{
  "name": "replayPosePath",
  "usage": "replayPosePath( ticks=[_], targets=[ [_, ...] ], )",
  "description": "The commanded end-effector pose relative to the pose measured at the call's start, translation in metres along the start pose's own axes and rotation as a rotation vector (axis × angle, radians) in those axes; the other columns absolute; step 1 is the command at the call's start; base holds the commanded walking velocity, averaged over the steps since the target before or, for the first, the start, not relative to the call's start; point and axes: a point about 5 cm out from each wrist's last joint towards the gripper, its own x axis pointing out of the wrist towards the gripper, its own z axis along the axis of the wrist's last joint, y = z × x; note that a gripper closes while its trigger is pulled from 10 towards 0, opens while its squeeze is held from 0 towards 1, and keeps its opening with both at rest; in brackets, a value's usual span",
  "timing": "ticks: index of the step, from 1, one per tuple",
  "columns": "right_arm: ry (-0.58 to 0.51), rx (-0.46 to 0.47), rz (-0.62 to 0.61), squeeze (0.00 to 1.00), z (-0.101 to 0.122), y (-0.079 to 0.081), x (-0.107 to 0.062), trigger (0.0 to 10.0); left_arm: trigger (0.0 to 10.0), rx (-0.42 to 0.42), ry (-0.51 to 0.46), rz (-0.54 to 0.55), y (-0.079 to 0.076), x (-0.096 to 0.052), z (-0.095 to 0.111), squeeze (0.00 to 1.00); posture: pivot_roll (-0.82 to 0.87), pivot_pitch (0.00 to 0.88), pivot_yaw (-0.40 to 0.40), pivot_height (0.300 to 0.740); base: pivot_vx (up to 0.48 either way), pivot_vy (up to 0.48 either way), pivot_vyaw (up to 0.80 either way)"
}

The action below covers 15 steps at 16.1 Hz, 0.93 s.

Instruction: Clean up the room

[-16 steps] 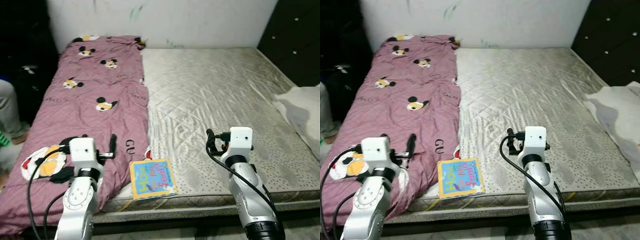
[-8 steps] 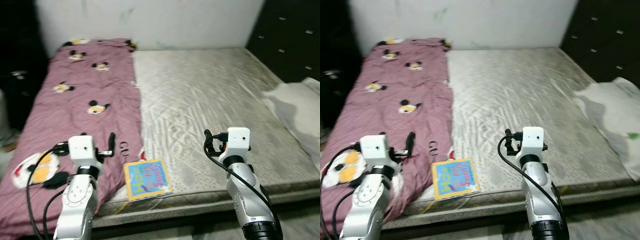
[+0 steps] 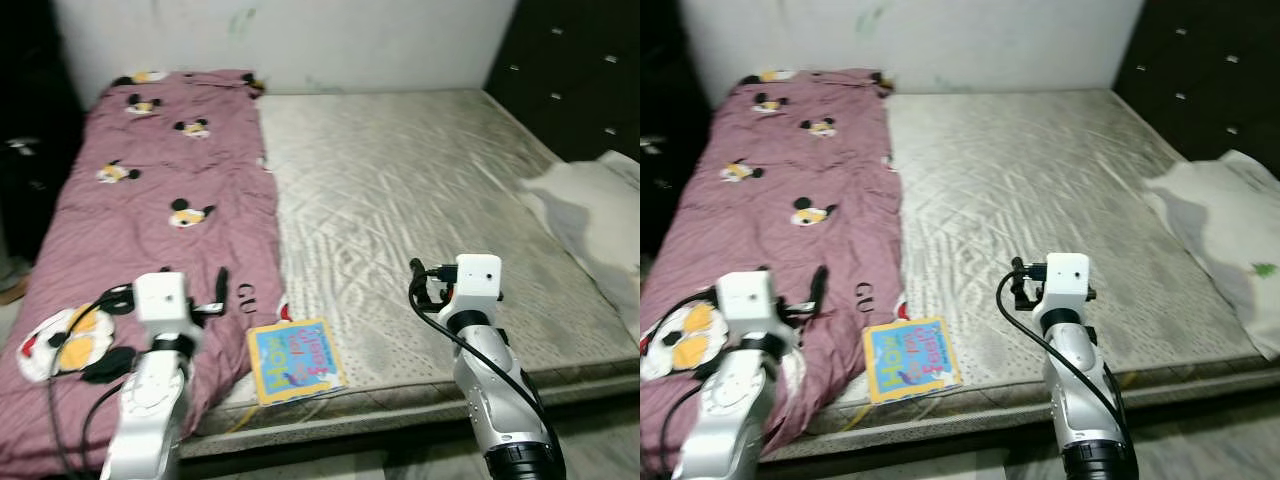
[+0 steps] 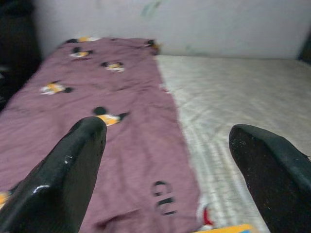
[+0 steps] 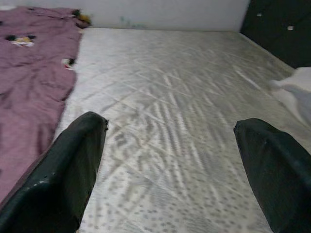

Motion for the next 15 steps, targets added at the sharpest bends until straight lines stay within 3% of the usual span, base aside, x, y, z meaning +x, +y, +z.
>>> replayPosePath(
  ticks=[1, 15],
  targets=[
    [0.001, 0.01, -0.004, 0.0, 0.0014, -0.0026, -0.0017, 10.0, 10.0, -0.008, 0.018, 0.021, 0.0057, -0.002, -0.0016, 0.0, -0.02, 0.054, -0.026, 0.74, 0.0, 0.0, 0.0],
    [0.04, -0.012, 0.034, 0.0, -0.0027, -0.0016, -0.0047, 10.0, 10.0, -0.03, 0.019, 0.032, 0.003, -0.0041, 0.0019, 0.0, -0.03, 0.121, -0.048, 0.74, 0.0, 0.0, 0.0]
  ],
)
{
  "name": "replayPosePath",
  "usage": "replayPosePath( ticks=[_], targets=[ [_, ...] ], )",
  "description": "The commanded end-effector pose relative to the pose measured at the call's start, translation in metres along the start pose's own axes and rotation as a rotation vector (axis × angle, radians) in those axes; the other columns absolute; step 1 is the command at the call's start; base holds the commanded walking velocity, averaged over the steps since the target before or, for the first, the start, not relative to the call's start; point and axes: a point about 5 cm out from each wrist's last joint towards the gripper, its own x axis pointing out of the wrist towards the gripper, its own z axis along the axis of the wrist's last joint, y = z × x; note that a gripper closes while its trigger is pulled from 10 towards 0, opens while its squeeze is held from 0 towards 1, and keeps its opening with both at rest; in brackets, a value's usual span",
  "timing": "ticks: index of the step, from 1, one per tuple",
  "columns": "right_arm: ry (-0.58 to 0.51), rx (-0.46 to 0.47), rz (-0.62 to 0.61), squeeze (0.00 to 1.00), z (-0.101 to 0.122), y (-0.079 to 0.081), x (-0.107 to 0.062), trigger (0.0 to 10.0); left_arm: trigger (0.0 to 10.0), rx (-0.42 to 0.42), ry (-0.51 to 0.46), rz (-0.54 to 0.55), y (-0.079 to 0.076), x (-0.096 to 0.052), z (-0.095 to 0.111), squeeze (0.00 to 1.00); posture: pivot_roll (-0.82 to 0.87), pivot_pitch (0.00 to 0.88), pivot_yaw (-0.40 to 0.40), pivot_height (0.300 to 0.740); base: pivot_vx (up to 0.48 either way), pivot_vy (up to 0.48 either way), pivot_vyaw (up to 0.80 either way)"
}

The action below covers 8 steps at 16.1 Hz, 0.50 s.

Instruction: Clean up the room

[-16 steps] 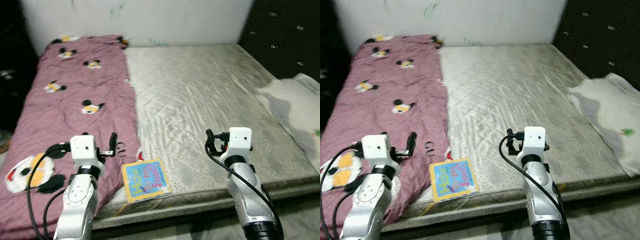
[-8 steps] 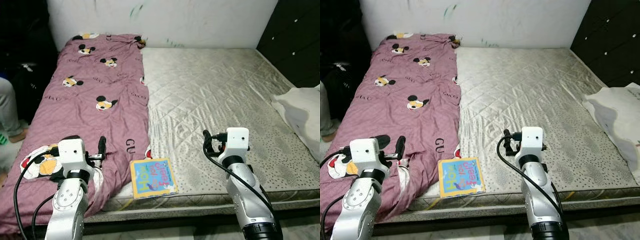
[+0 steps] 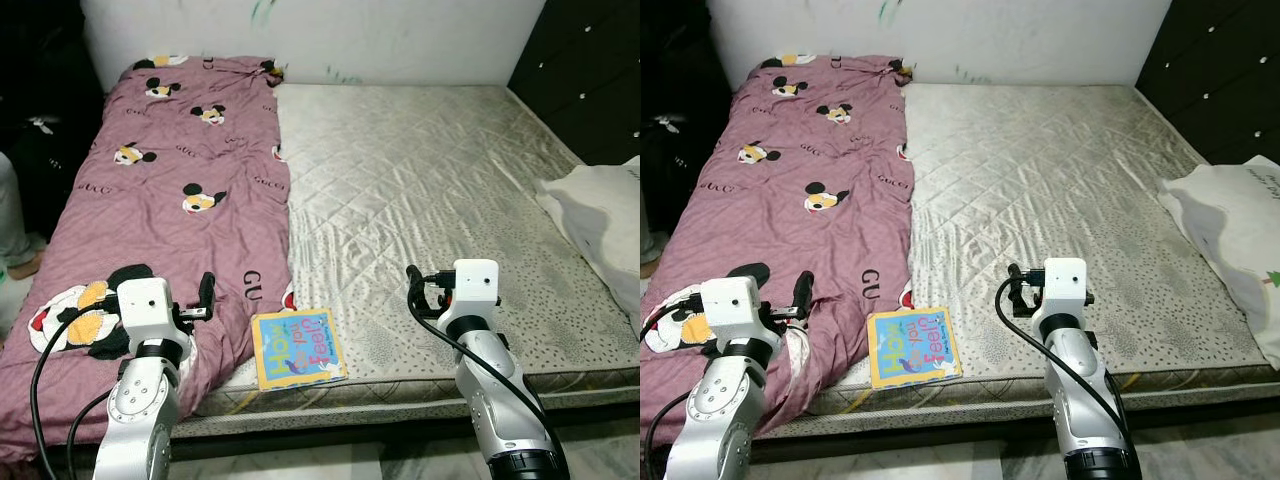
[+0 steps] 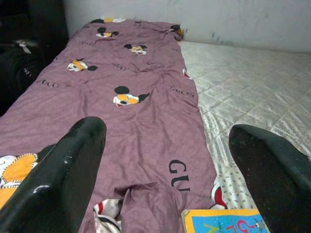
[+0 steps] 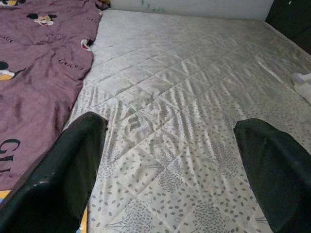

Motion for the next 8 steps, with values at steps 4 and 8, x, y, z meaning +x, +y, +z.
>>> replayPosePath(
  ticks=[4, 8],
  targets=[
    [0.0, -0.007, 0.012, 0.0, 0.0026, -0.0013, 0.0003, 10.0, 10.0, -0.006, -0.004, 0.003, -0.003, -0.0001, 0.002, 0.0, -0.04, 0.122, -0.052, 0.736, 0.0, 0.0, 0.0],
    [0.002, -0.012, 0.022, 0.0, 0.0029, -0.0003, 0.001, 10.0, 10.0, -0.007, -0.007, 0.007, -0.0039, 0.0011, 0.0021, 0.0, -0.03, 0.117, -0.054, 0.691, 0.0, 0.0, 0.0]
  ],
)
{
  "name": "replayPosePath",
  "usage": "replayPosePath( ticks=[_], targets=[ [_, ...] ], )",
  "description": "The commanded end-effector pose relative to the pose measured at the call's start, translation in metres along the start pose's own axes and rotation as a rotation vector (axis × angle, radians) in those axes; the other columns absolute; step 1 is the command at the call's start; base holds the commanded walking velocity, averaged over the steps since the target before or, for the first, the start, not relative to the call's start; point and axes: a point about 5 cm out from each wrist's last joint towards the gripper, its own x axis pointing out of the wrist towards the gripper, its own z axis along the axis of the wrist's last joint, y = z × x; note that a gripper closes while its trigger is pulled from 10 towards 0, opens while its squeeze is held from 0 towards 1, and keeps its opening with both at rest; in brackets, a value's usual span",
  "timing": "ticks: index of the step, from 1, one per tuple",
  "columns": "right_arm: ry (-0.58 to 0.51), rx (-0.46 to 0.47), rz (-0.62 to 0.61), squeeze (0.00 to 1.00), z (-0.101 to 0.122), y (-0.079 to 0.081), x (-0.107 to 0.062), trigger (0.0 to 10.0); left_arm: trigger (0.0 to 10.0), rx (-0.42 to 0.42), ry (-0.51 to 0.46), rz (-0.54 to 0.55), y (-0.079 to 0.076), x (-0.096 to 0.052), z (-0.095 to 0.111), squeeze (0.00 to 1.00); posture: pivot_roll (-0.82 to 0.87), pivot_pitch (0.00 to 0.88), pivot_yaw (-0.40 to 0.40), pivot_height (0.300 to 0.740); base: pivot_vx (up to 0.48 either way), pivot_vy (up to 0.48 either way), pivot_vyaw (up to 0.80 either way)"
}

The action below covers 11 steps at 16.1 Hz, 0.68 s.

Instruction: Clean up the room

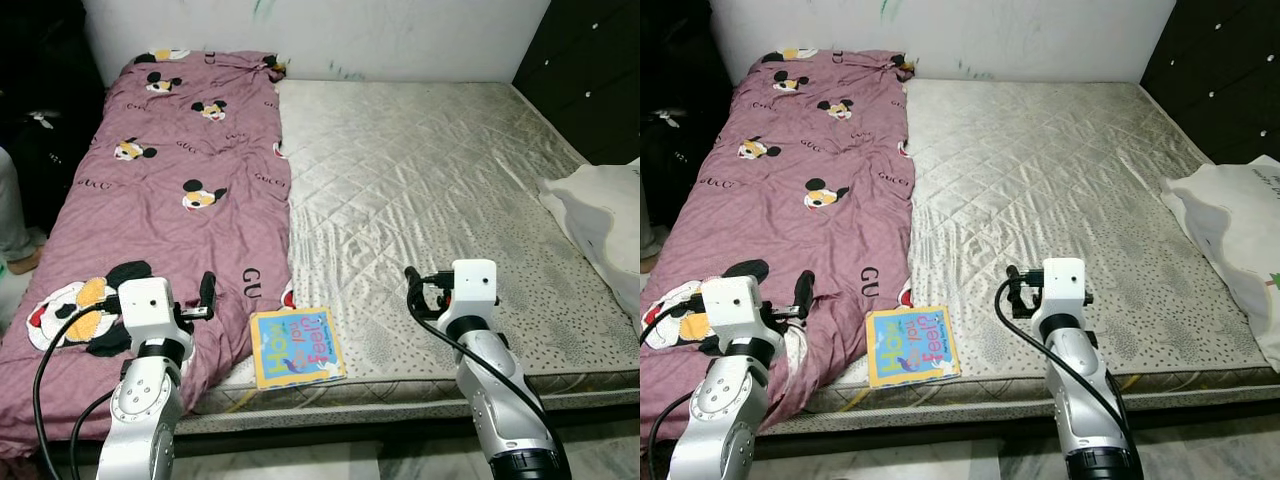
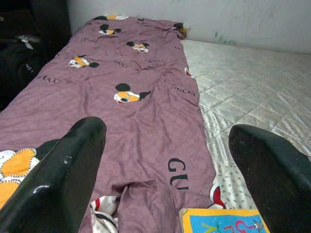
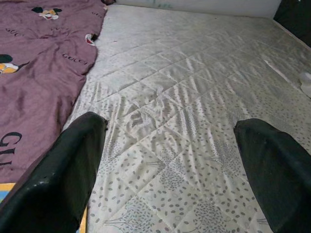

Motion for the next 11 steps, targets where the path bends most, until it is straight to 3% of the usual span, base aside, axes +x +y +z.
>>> replayPosePath(
  ticks=[1, 11],
  targets=[
    [-0.002, -0.004, 0.003, 0.0, 0.0017, 0.0, 0.0004, 10.0, 10.0, 0.003, -0.004, -0.001, -0.0017, 0.0008, 0.0015, 0.0, -0.03, 0.113, -0.054, 0.676, 0.0, 0.0, 0.0],
    [-0.018, -0.037, 0.033, 0.0, 0.0041, 0.0051, 0.0025, 10.0, 10.0, 0.01, -0.015, 0.025, -0.0015, 0.0025, 0.0027, 0.0, -0.03, 0.102, -0.056, 0.663, 0.0, 0.0, 0.0]
  ],
)
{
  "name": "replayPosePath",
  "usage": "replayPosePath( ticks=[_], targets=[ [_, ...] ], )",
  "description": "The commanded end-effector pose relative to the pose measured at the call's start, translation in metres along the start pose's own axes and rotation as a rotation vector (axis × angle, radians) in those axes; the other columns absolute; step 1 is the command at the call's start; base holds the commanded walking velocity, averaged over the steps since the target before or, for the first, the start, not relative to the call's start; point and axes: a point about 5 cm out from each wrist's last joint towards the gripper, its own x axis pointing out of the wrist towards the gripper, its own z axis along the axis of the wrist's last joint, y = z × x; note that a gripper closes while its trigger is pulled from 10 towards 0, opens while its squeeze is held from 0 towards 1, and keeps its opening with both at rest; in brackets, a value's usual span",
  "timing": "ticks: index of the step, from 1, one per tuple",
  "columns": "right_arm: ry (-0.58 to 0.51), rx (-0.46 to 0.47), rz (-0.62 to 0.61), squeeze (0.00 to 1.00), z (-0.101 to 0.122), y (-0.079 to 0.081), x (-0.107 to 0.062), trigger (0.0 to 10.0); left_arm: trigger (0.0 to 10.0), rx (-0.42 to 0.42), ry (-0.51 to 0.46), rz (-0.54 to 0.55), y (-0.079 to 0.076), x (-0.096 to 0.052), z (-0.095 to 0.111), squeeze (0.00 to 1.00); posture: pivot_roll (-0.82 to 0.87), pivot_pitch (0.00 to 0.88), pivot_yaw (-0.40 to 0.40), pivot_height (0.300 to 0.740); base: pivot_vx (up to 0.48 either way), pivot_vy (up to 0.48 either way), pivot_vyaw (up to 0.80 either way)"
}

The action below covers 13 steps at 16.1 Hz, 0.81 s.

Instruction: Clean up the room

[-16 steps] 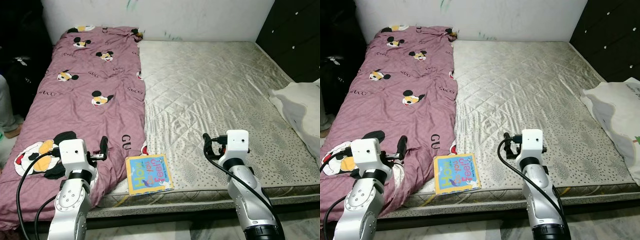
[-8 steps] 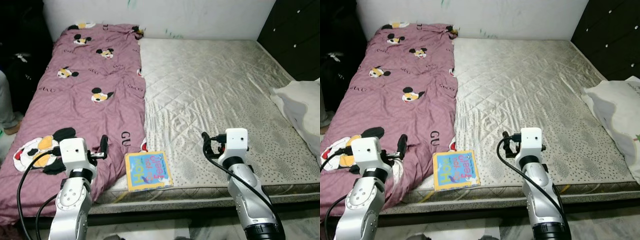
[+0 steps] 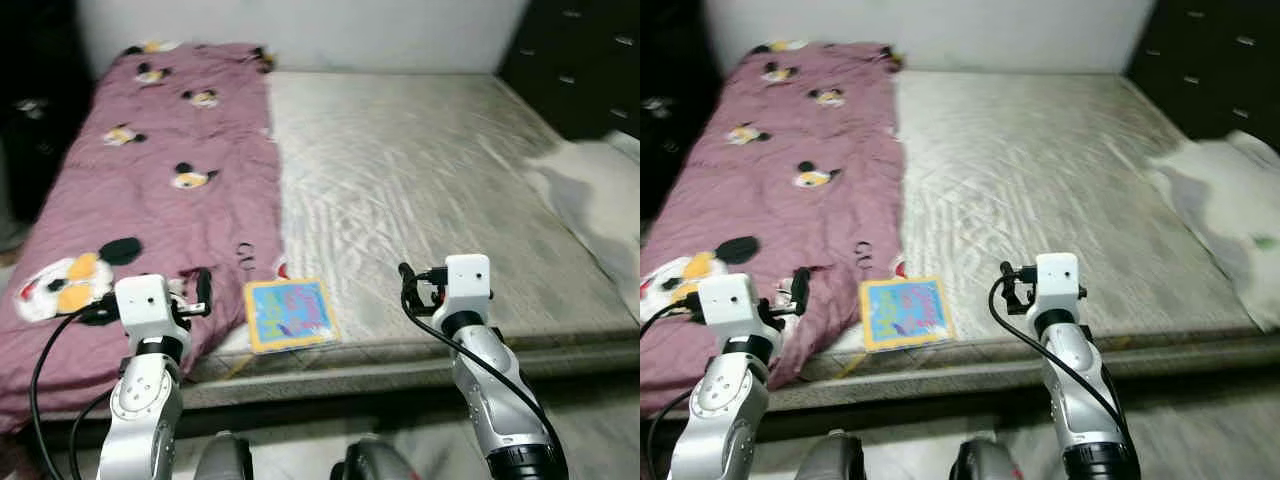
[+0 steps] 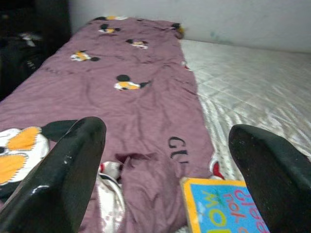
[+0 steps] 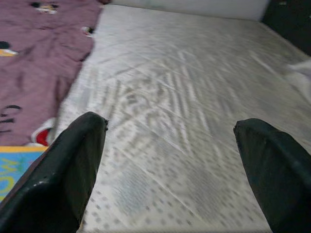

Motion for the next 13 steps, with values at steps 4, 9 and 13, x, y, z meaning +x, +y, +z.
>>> replayPosePath(
  ticks=[4, 9, 13],
  targets=[
    [0.002, -0.012, 0.01, 0.0, -0.0002, -0.0006, 0.001, 10.0, 10.0, -0.01, -0.017, -0.001, -0.0015, 0.0011, 0.003, 0.0, -0.03, 0.108, -0.057, 0.663, 0.0, 0.0, 0.0],
    [0.004, -0.012, 0.01, 0.0, -0.0003, 0.0, 0.002, 10.0, 10.0, -0.017, -0.025, -0.008, -0.0019, 0.0017, 0.0044, 0.0, -0.03, 0.113, -0.058, 0.663, 0.237, 0.0, 0.0],
    [0.004, -0.009, 0.013, 0.0, -0.0005, 0.0005, 0.0032, 10.0, 10.0, -0.018, -0.024, -0.018, -0.0028, 0.0022, 0.0043, 0.0, -0.03, 0.117, -0.057, 0.663, 0.346, 0.0, 0.0]
  ],
)
